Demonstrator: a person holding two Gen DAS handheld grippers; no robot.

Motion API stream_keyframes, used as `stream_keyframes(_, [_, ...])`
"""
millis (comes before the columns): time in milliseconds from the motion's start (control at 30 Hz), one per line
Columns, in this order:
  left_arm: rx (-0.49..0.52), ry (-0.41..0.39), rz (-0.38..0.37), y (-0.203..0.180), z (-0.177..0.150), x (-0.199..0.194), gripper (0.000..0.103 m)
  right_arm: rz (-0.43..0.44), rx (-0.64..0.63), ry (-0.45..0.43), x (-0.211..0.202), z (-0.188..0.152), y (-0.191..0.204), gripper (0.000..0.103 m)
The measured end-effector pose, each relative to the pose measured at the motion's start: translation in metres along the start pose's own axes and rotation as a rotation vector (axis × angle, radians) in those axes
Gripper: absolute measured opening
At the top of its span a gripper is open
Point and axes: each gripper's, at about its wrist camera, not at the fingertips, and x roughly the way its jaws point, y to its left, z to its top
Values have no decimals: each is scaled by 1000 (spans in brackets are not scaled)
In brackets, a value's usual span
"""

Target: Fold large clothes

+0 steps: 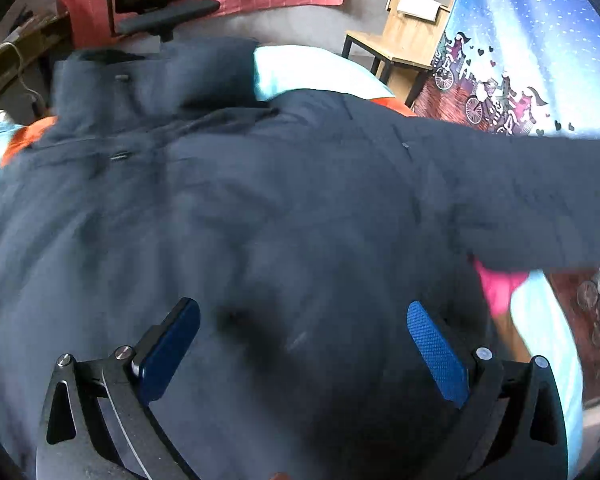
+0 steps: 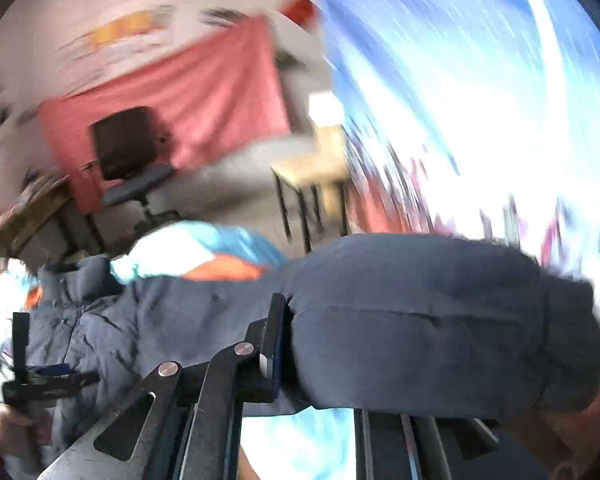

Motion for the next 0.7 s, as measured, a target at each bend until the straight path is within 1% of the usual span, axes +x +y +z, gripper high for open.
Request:
stream_keyframes(67, [-6, -32, 28, 19, -13, -32, 102, 34, -95, -80, -11, 16, 36, 12])
stream_keyframes(133, [-40, -95, 36, 37, -24, -62, 102, 85, -205, -175, -24, 27, 81, 12])
stream_keyframes(200, [-91, -160, 37, 61, -38, -93, 102, 136, -311, -245, -35, 29, 126, 12])
stream_keyframes(233, [-127, -191, 48, 77, -49, -111, 102, 166, -368, -272, -39, 27, 152, 12])
stream_keyframes(267, [-151, -206, 57, 83, -50, -118, 102, 199, -426, -293, -42, 24, 177, 12])
stream_keyframes(333, [-206, -237, 71, 105, -65, -139, 102, 252, -513, -312, -44, 15, 220, 12])
stream_keyframes(400, [-272, -262, 87, 130, -81, -157, 102, 306, -605, -305, -38, 1, 263, 12])
stream_keyframes(467, [-337, -282, 107, 152, -97, -170, 102, 354, -704, -267, -30, -18, 307, 12])
stream_keyframes(533, [-375, -293, 163, 167, -108, -178, 102, 382, -785, -201, -19, -40, 344, 12])
stream_keyframes(600, [-407, -288, 245, 179, -117, -184, 102, 395, -848, -128, -2, -62, 375, 12])
stream_keyframes(633, [-425, -282, 271, 183, -119, -184, 102, 399, -866, -96, 7, -69, 382, 12])
stream_keyframes(700, [-460, -290, 292, 197, -126, -193, 102, 400, -899, -29, 23, -91, 404, 12])
